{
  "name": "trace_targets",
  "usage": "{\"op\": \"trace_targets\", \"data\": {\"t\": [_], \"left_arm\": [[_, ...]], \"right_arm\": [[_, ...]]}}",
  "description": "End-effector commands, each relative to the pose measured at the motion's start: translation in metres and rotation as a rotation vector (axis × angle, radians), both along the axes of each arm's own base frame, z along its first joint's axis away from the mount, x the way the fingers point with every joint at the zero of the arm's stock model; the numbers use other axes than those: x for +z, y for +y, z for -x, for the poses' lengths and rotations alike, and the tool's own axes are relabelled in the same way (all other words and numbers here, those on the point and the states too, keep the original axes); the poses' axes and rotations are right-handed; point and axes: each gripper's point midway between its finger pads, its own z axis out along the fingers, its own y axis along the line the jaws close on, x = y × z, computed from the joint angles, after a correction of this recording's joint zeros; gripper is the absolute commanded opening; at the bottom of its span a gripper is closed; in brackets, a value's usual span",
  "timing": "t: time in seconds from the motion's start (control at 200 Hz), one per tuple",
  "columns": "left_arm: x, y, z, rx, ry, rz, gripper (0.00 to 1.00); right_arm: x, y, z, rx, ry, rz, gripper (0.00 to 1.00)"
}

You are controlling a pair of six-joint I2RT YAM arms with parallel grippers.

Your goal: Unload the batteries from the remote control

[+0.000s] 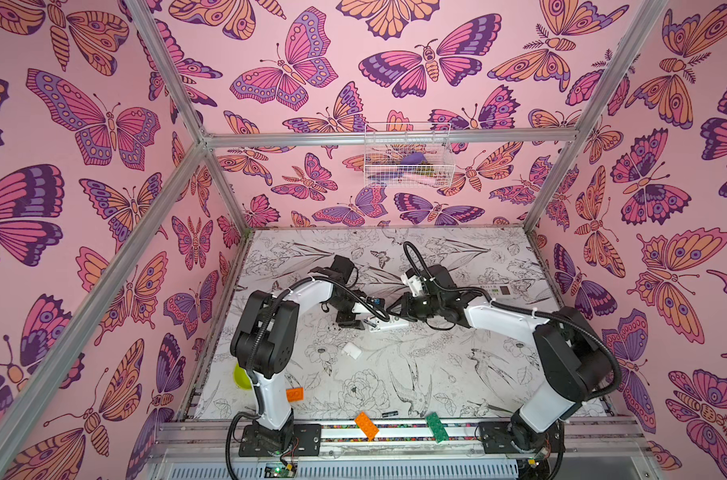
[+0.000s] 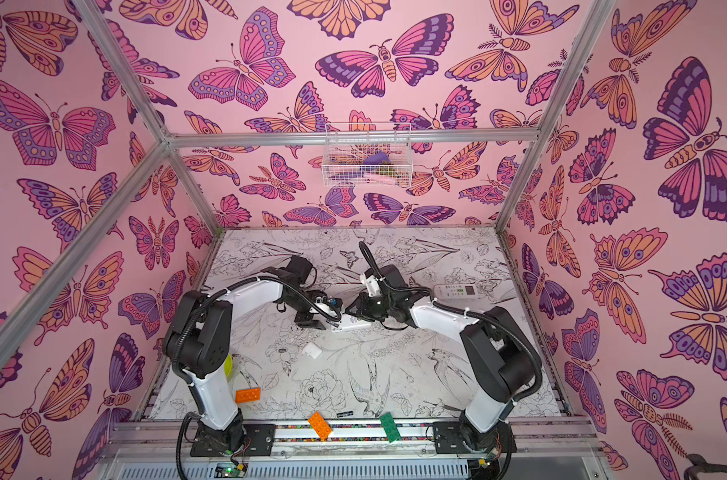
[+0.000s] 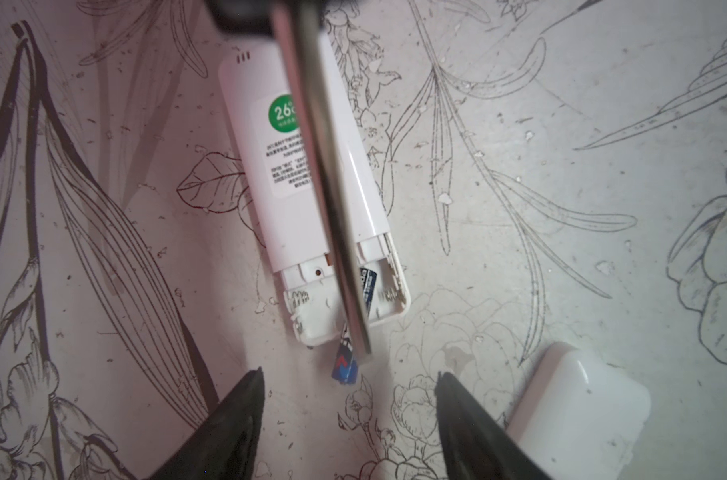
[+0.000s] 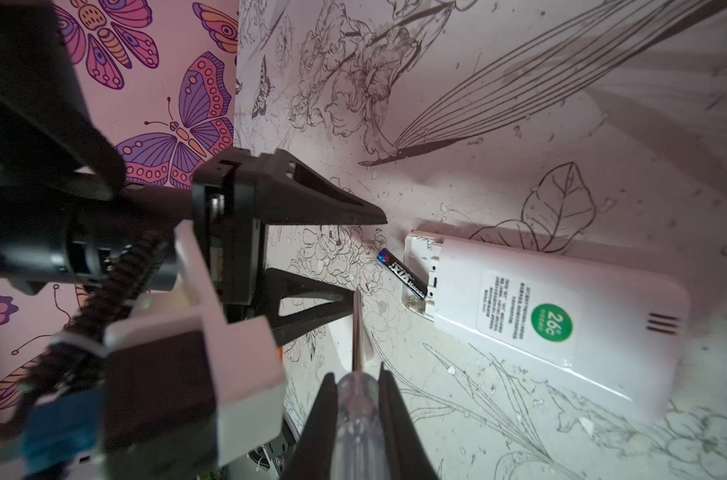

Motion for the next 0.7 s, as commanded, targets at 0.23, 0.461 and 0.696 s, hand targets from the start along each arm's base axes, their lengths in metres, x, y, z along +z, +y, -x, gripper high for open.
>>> {"op": "trace_targets", "data": {"t": [0.23, 0.461, 0.696], "left_arm": [[-0.014, -0.004, 0.006, -0.022, 0.028, -0.022, 0.51], [-0.027, -0.001, 0.012, -0.022, 0.037, -0.048, 0.43], [-0.03, 0.0, 0.015, -0.021, 0.027, -0.053, 0.35]], "right_arm": [[0.003, -0.059, 0.017, -0.112, -0.084, 0.081, 0.0], [0.01, -0.08, 0.02, -0.167, -0.111, 0.085, 0.0], [0.02, -0.094, 0.019, -0.207, -0.149, 0.089, 0.0]]}}
